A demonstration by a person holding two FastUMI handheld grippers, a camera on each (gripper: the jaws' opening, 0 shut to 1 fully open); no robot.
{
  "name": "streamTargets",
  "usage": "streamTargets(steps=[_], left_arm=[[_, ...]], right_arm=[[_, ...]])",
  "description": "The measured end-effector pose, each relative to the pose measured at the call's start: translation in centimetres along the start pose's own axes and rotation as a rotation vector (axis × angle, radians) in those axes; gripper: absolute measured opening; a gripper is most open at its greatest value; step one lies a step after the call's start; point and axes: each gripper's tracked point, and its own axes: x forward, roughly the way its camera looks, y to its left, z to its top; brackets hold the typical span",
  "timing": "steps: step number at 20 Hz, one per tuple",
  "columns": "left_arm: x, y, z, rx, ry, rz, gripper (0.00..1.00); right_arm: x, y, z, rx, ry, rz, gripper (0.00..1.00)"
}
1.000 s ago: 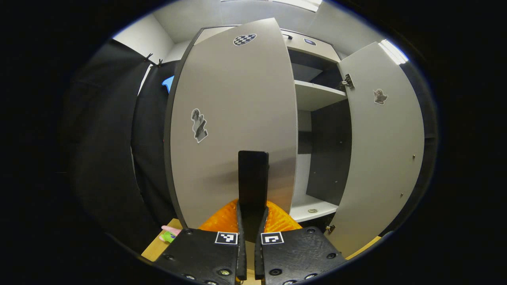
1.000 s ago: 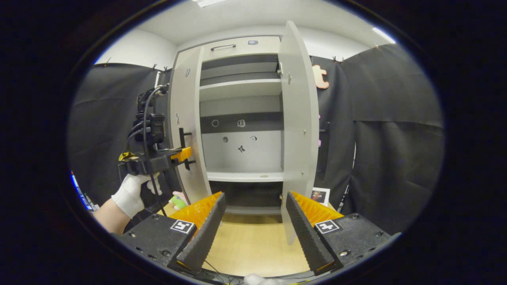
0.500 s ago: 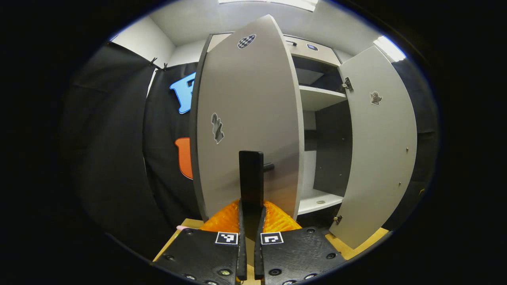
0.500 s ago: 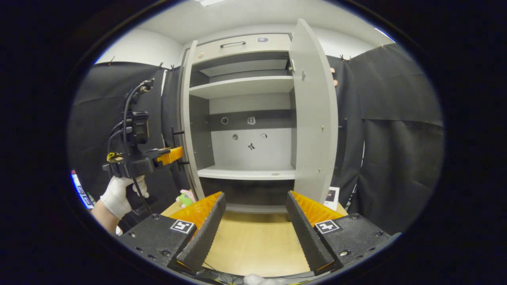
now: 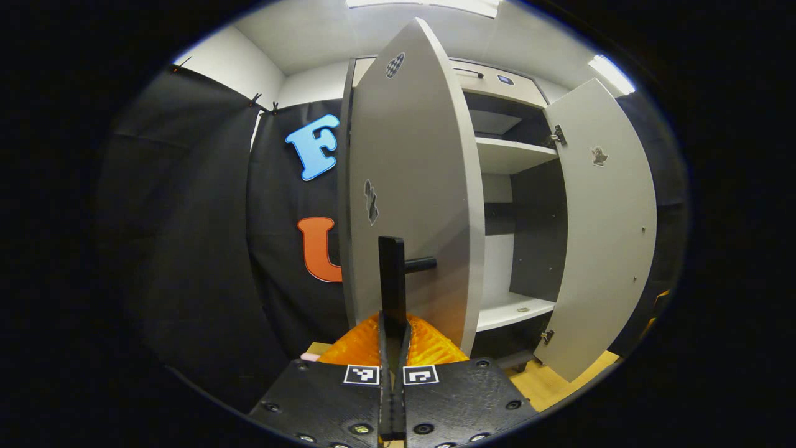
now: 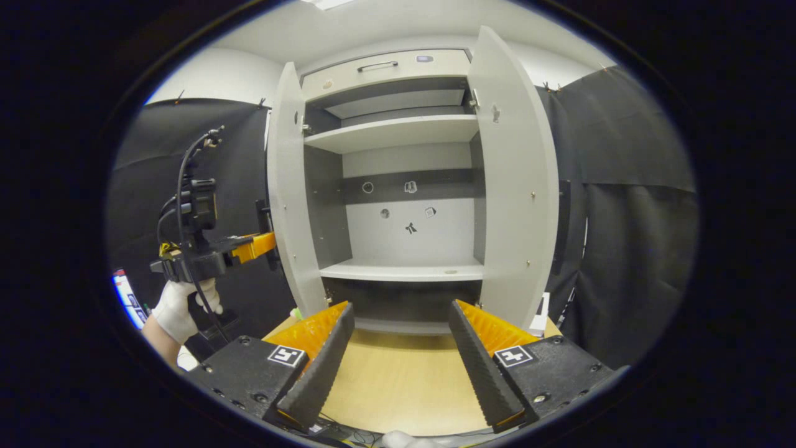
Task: Open the right door of the double-door shoe cabinet with the right hand, and open the left door with the left hand.
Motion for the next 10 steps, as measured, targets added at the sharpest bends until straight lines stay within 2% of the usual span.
streamTargets(steps=[5, 10], left_arm=[[-0.9, 2.5, -0.4, 0.000, -0.003, 0.041, 0.00], [-1.6, 7.0, -0.4, 0.007, -0.008, 0.103, 0.00]], right_arm=[[0.5, 0.8, -0.2, 0.003, 0.010, 0.020, 0.96], [0.8, 1.8, -0.2, 0.005, 0.014, 0.043, 0.96]])
